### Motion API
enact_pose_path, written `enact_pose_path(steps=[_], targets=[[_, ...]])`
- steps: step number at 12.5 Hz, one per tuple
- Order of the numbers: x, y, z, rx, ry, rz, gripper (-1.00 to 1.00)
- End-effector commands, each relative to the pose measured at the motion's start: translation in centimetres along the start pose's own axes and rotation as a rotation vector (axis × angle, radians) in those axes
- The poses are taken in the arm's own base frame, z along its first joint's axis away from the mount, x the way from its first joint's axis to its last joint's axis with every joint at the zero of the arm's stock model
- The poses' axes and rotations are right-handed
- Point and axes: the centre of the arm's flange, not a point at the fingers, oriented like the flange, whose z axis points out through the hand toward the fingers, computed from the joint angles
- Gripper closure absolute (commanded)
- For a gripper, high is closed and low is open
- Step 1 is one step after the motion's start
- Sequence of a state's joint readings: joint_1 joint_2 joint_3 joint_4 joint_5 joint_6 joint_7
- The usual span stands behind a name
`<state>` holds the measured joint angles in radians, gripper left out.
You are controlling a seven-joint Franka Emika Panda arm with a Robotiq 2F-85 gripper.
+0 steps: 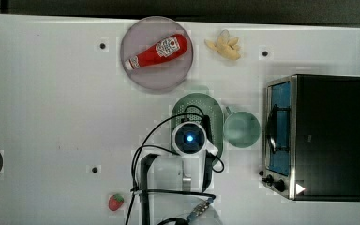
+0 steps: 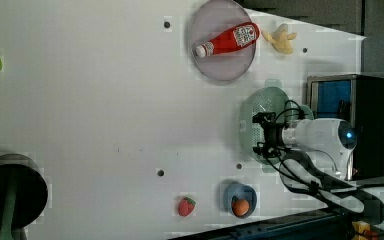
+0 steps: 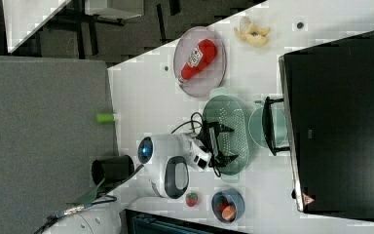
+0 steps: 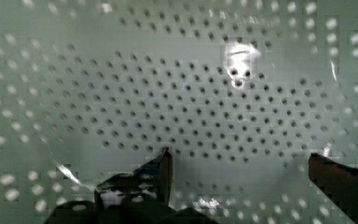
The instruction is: Drag strainer right to left.
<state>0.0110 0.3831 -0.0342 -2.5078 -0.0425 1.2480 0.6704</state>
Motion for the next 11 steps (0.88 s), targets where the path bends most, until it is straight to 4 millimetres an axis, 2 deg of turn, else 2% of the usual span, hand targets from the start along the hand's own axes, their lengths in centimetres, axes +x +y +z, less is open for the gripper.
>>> enact_pose_path(steps=[1,7,9,11], targets=[[-1.9,-1.7,-2.4,0.072,0.002,0.047,-1.0],[-5.6,-2.2,-2.5,0.082,-0.008,0.05,-1.0],[-7.6,-2.3,-2.6,0.083,-0.014,0.066,-1.0],[-10.3,-2.5,-2.8,0.088,-0.026,0.087,-1.0]])
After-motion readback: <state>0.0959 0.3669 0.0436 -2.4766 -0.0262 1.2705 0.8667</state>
